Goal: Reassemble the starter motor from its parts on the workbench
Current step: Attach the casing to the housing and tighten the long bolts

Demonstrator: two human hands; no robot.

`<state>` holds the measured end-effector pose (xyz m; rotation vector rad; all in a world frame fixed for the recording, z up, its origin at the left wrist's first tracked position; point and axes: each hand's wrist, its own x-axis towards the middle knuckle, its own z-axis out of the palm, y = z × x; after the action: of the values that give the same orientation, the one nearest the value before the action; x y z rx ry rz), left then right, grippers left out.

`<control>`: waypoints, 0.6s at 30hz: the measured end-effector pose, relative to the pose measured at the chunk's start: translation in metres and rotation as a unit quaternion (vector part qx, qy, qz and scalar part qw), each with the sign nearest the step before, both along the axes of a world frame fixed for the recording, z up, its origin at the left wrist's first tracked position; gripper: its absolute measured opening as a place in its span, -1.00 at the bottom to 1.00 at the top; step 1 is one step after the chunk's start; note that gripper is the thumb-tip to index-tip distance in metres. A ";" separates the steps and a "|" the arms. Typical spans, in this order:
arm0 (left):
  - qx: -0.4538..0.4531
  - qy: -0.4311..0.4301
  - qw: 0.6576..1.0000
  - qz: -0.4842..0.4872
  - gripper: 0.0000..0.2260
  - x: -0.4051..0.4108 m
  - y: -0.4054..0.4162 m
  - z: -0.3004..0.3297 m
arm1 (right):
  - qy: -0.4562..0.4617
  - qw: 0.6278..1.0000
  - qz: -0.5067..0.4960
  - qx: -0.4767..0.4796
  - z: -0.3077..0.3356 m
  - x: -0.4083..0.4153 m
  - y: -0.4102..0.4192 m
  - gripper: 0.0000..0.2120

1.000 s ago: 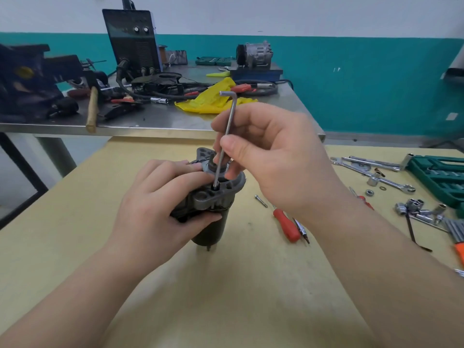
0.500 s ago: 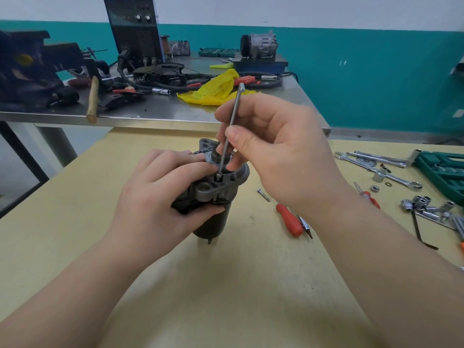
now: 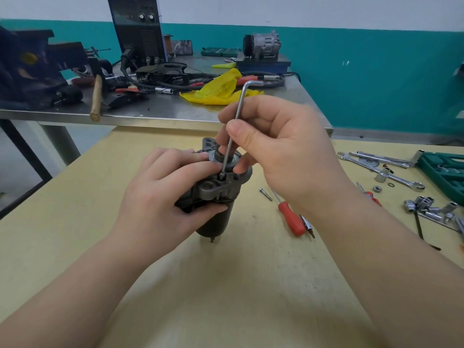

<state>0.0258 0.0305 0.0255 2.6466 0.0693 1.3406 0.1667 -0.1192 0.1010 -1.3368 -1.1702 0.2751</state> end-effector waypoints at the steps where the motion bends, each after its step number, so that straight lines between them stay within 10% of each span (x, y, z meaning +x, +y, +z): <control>1: 0.001 0.000 1.000 0.001 -0.52 0.000 0.000 0.000 | 0.003 1.000 -0.003 0.002 0.000 -0.001 0.001 -0.80; 14: 0.006 -0.008 1.000 -0.002 -0.53 0.001 0.002 -0.004 | 0.019 0.998 -0.044 0.045 -0.005 -0.003 0.011 -0.88; 18: 0.001 -0.004 1.000 -0.004 -0.54 0.001 0.003 -0.004 | -0.098 0.990 -0.073 0.075 -0.009 -0.006 0.011 -0.39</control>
<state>0.0265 0.0332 0.0215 2.6405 0.0561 1.3483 0.1610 -0.1081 0.0925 -1.3294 -1.2233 -0.0497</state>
